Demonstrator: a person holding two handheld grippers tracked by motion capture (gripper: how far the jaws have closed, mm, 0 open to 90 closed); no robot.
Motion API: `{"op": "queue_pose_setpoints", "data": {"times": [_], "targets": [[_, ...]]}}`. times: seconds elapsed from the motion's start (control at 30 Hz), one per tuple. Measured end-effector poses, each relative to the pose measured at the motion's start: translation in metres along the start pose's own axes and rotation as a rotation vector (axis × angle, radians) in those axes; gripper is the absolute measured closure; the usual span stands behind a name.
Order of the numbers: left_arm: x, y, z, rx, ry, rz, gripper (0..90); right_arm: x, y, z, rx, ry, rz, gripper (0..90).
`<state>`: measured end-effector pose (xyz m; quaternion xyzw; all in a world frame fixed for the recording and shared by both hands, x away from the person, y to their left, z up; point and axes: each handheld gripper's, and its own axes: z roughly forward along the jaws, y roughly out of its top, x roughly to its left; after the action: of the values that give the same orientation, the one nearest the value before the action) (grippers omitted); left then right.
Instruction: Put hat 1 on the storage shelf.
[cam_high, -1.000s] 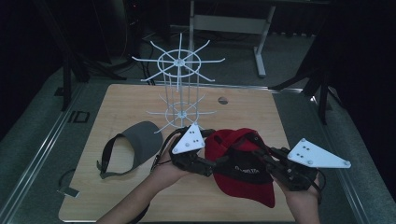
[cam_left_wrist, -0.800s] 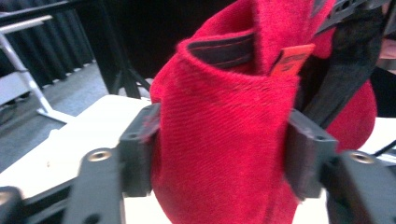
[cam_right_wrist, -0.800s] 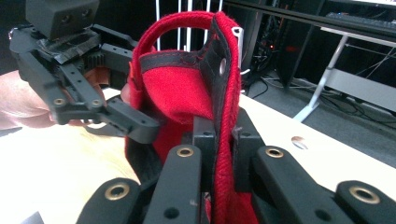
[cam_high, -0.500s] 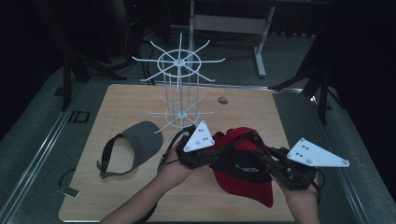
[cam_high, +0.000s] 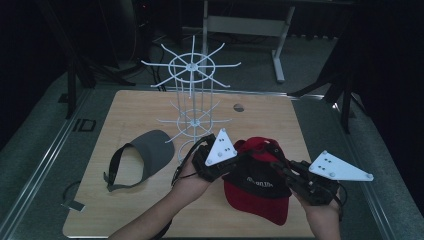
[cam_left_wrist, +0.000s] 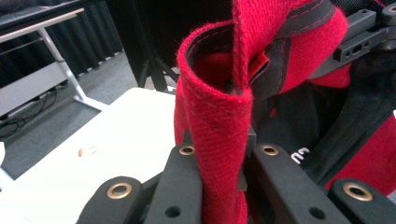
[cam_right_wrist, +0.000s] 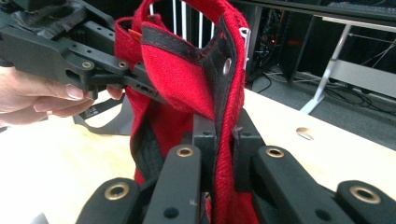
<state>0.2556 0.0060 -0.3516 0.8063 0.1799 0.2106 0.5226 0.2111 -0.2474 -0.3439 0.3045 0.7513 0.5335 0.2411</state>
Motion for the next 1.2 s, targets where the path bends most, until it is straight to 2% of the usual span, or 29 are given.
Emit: {"op": "queue_pose_setpoints", "data": {"times": [0.33,0.43,0.53,0.63,0.7,0.77,0.83,0.9,0.97,1.0,1.07,1.2], "targets": [[0.000,0.005,0.000,-0.018,-0.016,-0.029,87.6,-0.006,-0.011,-0.006,0.002,0.010,0.031,79.8],[-0.002,0.010,-0.002,-0.037,0.005,-0.016,87.5,-0.006,-0.014,-0.009,0.012,0.004,0.026,77.1],[-0.005,0.014,-0.003,-0.034,0.004,0.006,87.5,-0.006,-0.016,-0.011,0.018,-0.001,0.035,76.7],[-0.005,0.014,-0.003,-0.037,0.010,0.000,87.6,-0.006,-0.016,-0.012,0.013,0.005,0.038,75.0],[-0.003,0.015,-0.004,-0.043,0.007,-0.006,87.5,-0.006,-0.017,-0.013,0.008,0.017,0.043,69.8],[-0.003,0.016,-0.004,-0.049,0.005,-0.013,87.6,-0.005,-0.017,-0.014,0.000,0.037,0.041,60.6],[-0.004,0.016,-0.005,-0.051,0.001,-0.011,87.6,-0.004,-0.016,-0.016,-0.003,0.058,0.025,53.6],[-0.004,0.017,-0.006,-0.050,-0.003,-0.008,87.5,-0.003,-0.016,-0.016,0.005,0.072,0.020,52.4],[-0.004,0.016,-0.006,-0.056,-0.015,-0.016,87.5,0.000,-0.014,-0.017,0.004,0.128,0.014,46.8],[-0.004,0.016,-0.006,-0.051,-0.007,-0.011,87.5,0.001,-0.013,-0.018,0.003,0.141,0.010,44.2],[-0.003,0.015,-0.006,-0.050,-0.006,-0.012,87.5,0.003,-0.013,-0.020,-0.006,0.137,0.000,43.7],[0.000,0.010,-0.008,-0.054,-0.025,-0.011,87.4,0.004,-0.008,-0.028,-0.053,0.206,-0.015,44.5]]}}
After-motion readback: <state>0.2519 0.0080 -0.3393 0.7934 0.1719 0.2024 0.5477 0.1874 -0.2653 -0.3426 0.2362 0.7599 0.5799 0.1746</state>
